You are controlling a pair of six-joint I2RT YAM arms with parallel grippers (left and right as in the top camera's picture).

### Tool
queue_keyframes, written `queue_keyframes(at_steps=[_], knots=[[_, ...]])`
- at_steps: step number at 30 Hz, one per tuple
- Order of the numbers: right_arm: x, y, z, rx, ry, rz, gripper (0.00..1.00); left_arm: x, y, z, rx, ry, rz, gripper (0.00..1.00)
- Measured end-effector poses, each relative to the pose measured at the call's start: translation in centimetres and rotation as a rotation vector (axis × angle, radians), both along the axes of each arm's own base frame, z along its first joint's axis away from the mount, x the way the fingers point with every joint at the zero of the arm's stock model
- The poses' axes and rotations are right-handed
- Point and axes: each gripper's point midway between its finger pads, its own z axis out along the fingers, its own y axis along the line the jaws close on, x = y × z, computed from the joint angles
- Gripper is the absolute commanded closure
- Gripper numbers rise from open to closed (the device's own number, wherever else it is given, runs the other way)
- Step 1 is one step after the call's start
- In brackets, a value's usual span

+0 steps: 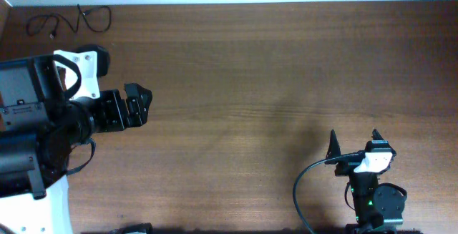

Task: Untangle cables

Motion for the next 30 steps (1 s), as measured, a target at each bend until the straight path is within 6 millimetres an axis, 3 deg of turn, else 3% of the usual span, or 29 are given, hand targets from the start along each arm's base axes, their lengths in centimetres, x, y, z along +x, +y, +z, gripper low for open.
queue_keyframes(at_steps=[26, 30], knots=[[0.0, 0.0, 0.0, 0.0, 0.0, 0.0, 0.01, -0.19, -0.03, -0.15, -0.002, 0.01, 0.0, 0.01], [0.0, 0.0, 0.0, 0.0, 0.0, 0.0, 0.02, -0.66, 0.71, -0.68, 0.034, 0.038, 0.03, 0.01]])
